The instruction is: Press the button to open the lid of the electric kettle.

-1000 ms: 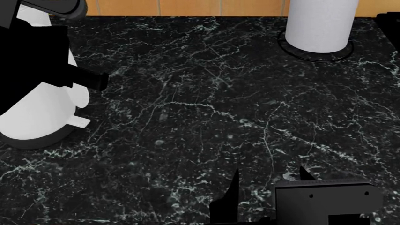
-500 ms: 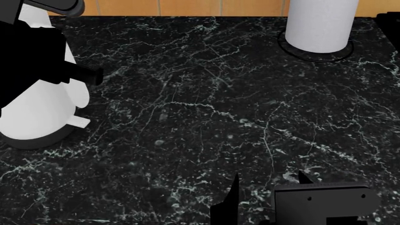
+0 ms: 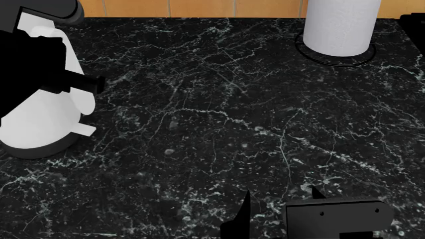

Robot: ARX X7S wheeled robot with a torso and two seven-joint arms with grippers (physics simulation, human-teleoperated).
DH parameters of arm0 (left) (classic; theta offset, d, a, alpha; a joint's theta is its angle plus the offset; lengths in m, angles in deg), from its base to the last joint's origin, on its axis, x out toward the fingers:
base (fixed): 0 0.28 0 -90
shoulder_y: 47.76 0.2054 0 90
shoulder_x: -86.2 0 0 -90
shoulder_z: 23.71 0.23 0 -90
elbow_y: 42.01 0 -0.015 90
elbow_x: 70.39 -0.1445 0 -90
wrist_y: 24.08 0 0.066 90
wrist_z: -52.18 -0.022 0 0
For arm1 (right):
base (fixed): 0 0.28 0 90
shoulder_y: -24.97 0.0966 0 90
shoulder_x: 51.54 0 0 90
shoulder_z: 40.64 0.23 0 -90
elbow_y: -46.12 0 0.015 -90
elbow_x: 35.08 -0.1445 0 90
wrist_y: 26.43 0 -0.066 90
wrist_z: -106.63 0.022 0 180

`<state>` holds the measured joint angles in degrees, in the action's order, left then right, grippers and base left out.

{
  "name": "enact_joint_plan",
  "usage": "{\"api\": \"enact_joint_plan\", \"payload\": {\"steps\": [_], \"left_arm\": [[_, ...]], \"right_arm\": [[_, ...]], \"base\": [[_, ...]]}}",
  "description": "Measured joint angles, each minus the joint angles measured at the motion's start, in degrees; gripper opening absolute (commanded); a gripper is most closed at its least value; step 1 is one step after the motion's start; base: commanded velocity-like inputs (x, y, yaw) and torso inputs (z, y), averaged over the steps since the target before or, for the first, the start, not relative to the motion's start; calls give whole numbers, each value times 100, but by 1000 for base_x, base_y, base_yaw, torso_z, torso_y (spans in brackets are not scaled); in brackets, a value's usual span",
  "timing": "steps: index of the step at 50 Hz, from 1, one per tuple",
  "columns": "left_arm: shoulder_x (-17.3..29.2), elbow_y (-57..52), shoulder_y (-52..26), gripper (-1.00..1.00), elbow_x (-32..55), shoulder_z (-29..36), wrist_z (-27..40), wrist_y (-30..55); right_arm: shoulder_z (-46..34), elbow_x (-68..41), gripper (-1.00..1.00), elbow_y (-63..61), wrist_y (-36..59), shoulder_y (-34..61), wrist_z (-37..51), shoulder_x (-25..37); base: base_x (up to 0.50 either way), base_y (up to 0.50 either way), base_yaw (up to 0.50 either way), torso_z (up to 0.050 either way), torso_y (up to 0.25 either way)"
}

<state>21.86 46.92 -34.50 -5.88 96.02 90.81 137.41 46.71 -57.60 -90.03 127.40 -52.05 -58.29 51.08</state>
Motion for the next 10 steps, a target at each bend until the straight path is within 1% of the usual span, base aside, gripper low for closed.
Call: {"api": "enact_joint_plan", "payload": {"steps": [10], "left_arm": [[-38, 245, -7, -100, -25, 85, -143, -118]], "right_arm": [[-36, -26, 100, 35, -27, -12, 26, 19]], "base": [[1, 1, 0, 0, 0]]}}
